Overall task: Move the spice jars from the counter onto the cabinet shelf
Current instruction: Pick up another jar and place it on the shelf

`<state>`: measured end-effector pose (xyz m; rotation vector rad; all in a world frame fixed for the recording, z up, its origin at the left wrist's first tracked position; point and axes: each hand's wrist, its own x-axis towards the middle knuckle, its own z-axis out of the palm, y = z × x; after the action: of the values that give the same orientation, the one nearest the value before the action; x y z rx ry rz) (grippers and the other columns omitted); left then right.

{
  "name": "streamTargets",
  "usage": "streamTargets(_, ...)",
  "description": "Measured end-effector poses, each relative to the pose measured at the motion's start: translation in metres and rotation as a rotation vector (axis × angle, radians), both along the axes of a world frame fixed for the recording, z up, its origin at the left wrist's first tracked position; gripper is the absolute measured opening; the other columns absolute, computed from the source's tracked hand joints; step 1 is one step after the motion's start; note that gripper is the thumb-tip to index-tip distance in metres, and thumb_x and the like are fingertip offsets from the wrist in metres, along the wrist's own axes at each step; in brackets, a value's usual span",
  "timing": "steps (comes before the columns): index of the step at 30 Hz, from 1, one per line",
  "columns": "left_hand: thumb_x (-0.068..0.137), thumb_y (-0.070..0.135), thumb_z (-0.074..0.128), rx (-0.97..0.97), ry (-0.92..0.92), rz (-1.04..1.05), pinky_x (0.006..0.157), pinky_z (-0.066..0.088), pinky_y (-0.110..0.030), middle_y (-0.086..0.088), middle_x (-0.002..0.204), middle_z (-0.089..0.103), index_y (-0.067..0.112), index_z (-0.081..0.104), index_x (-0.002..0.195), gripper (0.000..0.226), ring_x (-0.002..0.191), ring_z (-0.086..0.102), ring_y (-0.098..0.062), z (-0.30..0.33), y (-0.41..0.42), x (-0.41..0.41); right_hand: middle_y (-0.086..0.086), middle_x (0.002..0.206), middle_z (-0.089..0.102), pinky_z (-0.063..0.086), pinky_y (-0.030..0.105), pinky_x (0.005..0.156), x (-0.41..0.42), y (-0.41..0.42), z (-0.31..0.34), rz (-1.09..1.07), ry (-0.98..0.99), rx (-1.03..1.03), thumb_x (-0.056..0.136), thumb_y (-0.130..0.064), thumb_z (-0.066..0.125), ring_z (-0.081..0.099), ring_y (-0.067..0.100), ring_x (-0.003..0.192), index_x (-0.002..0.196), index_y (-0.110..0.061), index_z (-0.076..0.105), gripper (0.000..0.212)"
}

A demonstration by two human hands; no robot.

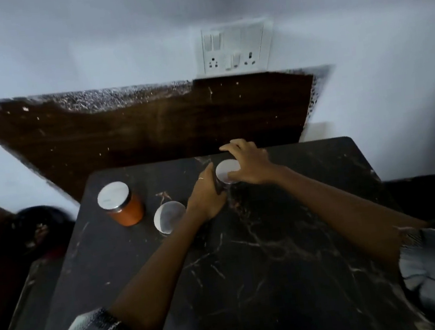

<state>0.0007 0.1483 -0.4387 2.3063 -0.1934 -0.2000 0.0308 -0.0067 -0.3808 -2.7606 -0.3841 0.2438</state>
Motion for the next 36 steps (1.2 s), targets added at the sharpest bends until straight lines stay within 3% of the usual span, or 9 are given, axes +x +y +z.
streamTargets(4,0.084,0.022,0.068,-0.141,0.098,-0.019,0.1,0.031,-0.025,-0.01,0.148,0.036,0.015,0.019,0.147,0.08,0.134,0.038,-0.023,-0.03,-0.005,0.0,0.008,0.159,0.001,0.019,0.058,0.109,0.006,0.004,-0.028,0.003,0.169,-0.049,0.08,-0.04,0.068,0.012,0.037,0.142,0.148,-0.029,0.014,0.088)
streamTargets(8,0.078,0.016,0.072,-0.199,0.159,-0.04,0.094,0.035,-0.023,-0.008,0.142,0.045,0.018,0.021,0.145,0.084,0.128,0.046,-0.021,-0.044,-0.008,0.008,0.008,0.159,-0.002,0.018,0.058,0.11,0.013,0.005,-0.045,-0.007,0.262,-0.081,0.079,-0.038,0.07,0.01,0.037,0.143,0.149,-0.031,0.008,0.094)
streamTargets(12,0.078,0.018,0.073,-0.225,0.156,-0.027,0.096,0.036,-0.022,-0.006,0.141,0.046,0.02,0.02,0.145,0.085,0.127,0.046,-0.017,-0.055,-0.01,0.011,0.011,0.155,0.01,0.022,0.058,0.108,0.016,0.008,-0.056,-0.04,0.244,-0.04,0.079,-0.035,0.07,0.02,0.037,0.139,0.148,-0.032,0.011,0.09)
streamTargets(16,0.076,0.013,0.074,-0.249,0.135,-0.009,0.097,0.038,-0.022,-0.006,0.14,0.047,0.021,0.022,0.145,0.087,0.127,0.047,-0.016,-0.063,-0.011,0.013,0.015,0.138,0.034,0.039,0.051,0.102,0.018,0.01,-0.06,-0.058,0.15,0.039,0.074,-0.031,0.074,0.039,0.034,0.126,0.141,-0.024,0.028,0.082)
streamTargets(22,0.076,0.014,0.074,-0.224,0.128,-0.03,0.091,0.038,-0.019,-0.003,0.138,0.048,0.022,0.023,0.144,0.086,0.124,0.048,-0.015,-0.064,-0.014,0.009,0.014,0.129,0.039,0.049,0.039,0.091,0.006,0.001,-0.06,-0.107,0.069,0.144,0.069,-0.034,0.077,0.046,0.03,0.116,0.132,-0.02,0.037,0.077)
streamTargets(25,0.077,0.017,0.074,-0.227,0.087,-0.044,0.095,0.039,-0.024,-0.002,0.137,0.048,0.02,0.025,0.143,0.083,0.122,0.048,-0.015,-0.053,-0.019,0.004,0.013,0.128,0.04,0.047,0.036,0.089,0.002,-0.007,-0.046,-0.126,0.047,0.142,0.068,-0.04,0.077,0.046,0.029,0.113,0.131,-0.02,0.037,0.077)
streamTargets(30,0.08,0.025,0.07,-0.336,-0.043,-0.039,0.098,0.043,-0.029,0.016,0.122,0.049,0.028,0.036,0.134,0.063,0.111,0.049,-0.001,-0.012,-0.031,-0.003,0.01,0.124,0.041,0.048,0.035,0.085,-0.001,-0.019,0.007,-0.139,0.01,0.122,0.067,-0.049,0.075,0.048,0.025,0.107,0.124,-0.022,0.039,0.073)
streamTargets(32,0.082,0.027,0.069,-0.394,-0.063,-0.054,0.099,0.045,-0.032,0.014,0.123,0.051,0.031,0.04,0.128,0.055,0.112,0.052,-0.002,-0.001,-0.033,0.0,0.007,0.119,0.042,0.046,0.032,0.079,0.004,-0.019,0.025,-0.144,0.02,0.138,0.066,-0.051,0.075,0.05,0.024,0.102,0.118,-0.023,0.043,0.067)
streamTargets(36,0.079,0.039,0.071,-0.479,-0.101,-0.01,0.094,0.046,-0.025,0.018,0.121,0.052,0.033,0.039,0.128,0.058,0.106,0.052,0.008,0.038,-0.036,-0.003,0.003,0.107,0.046,0.043,0.026,0.066,-0.009,-0.019,0.082,-0.137,-0.052,0.18,0.065,-0.052,0.075,0.052,0.02,0.092,0.109,-0.02,0.048,0.06)
